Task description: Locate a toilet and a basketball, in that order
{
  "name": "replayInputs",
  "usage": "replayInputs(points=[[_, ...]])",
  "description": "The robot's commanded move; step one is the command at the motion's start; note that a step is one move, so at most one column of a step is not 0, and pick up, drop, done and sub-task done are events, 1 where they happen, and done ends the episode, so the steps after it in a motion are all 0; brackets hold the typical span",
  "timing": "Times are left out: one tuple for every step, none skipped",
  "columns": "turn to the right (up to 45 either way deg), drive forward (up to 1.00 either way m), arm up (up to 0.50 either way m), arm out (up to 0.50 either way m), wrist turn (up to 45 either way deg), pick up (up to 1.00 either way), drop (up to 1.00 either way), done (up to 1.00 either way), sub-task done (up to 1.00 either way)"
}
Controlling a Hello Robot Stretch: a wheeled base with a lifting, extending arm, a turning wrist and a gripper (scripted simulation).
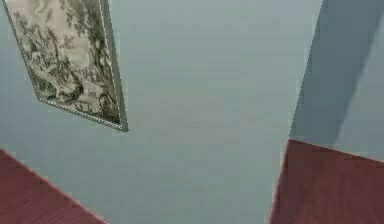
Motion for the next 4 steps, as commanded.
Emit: replayInputs(points=[[-45.0, 0.0, 0.0, 0.0, 0.0, 0.0, 0.0, 0.0, 0.0], [-45.0, 0.0, 0.0, 0.0, 0.0, 0.0, 0.0, 0.0, 0.0], [-36.0, 0.0, 0.0, 0.0, 0.0, 0.0, 0.0, 0.0, 0.0], [0.0, 1.0, 0.0, 0.0, 0.0, 0.0, 0.0, 0.0, 0.0]])
